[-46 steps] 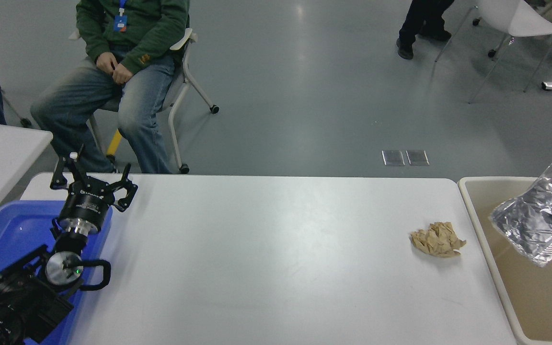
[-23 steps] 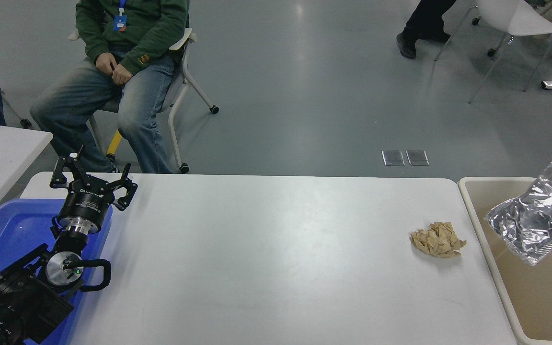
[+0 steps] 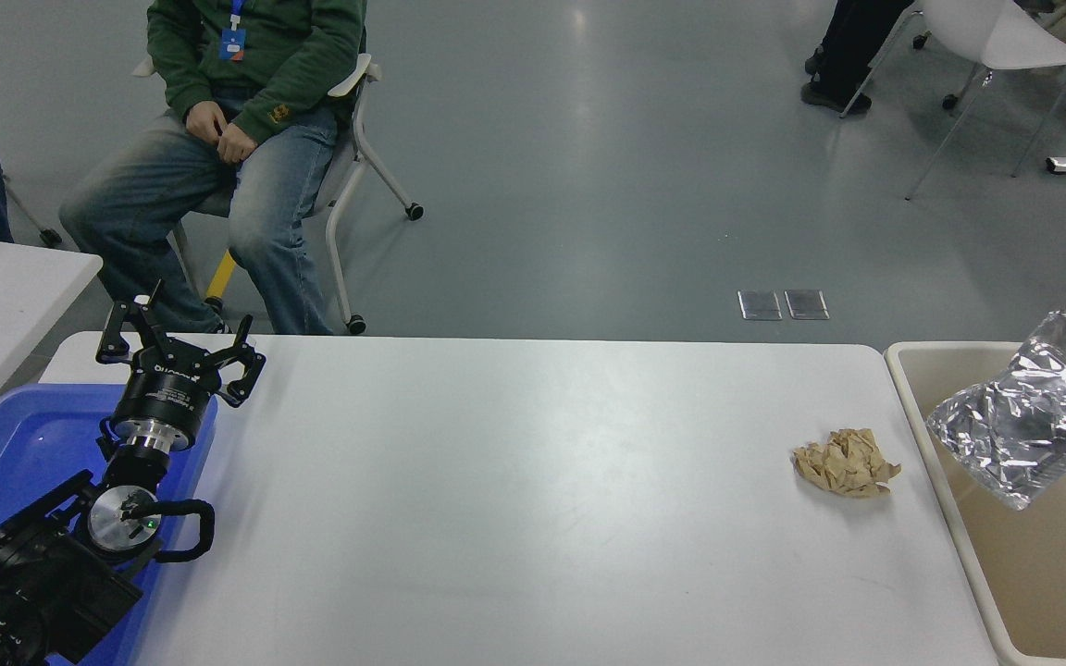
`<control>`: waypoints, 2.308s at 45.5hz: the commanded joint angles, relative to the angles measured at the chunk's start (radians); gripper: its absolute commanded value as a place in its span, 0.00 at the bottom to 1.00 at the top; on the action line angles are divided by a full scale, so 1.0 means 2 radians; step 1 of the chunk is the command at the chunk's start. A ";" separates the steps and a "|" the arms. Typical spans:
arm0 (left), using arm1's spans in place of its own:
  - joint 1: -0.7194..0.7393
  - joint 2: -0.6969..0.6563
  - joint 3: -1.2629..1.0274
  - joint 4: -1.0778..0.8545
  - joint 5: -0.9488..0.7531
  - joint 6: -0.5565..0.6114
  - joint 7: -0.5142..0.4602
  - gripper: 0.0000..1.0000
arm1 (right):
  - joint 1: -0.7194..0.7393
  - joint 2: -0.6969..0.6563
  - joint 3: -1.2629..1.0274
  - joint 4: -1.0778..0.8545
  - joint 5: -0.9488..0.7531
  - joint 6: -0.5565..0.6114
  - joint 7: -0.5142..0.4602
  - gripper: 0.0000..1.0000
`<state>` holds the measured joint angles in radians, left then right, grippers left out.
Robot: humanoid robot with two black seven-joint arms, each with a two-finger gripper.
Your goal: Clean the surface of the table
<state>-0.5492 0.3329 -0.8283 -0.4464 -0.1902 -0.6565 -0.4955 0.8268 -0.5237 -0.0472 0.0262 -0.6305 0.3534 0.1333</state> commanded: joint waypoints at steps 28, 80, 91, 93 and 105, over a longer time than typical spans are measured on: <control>0.000 0.000 0.000 0.000 0.000 0.000 0.000 1.00 | -0.003 0.000 0.002 -0.005 0.001 -0.024 -0.015 1.00; 0.000 0.000 0.000 0.000 0.000 0.000 0.000 1.00 | 0.015 -0.029 0.008 -0.005 0.060 -0.018 -0.015 1.00; 0.000 0.000 0.000 0.000 0.000 0.000 0.000 1.00 | 0.031 -0.041 0.015 0.005 0.113 -0.016 -0.015 1.00; 0.000 0.000 0.000 0.000 0.000 0.000 0.000 1.00 | 0.031 -0.053 0.033 0.013 0.115 -0.012 -0.015 1.00; 0.000 0.000 0.000 0.000 0.000 0.000 0.000 1.00 | 0.022 -0.081 0.264 0.103 0.115 0.003 -0.015 1.00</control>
<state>-0.5492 0.3329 -0.8283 -0.4464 -0.1901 -0.6565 -0.4955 0.8810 -0.6437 0.1758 0.1030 -0.4198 0.3432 0.1026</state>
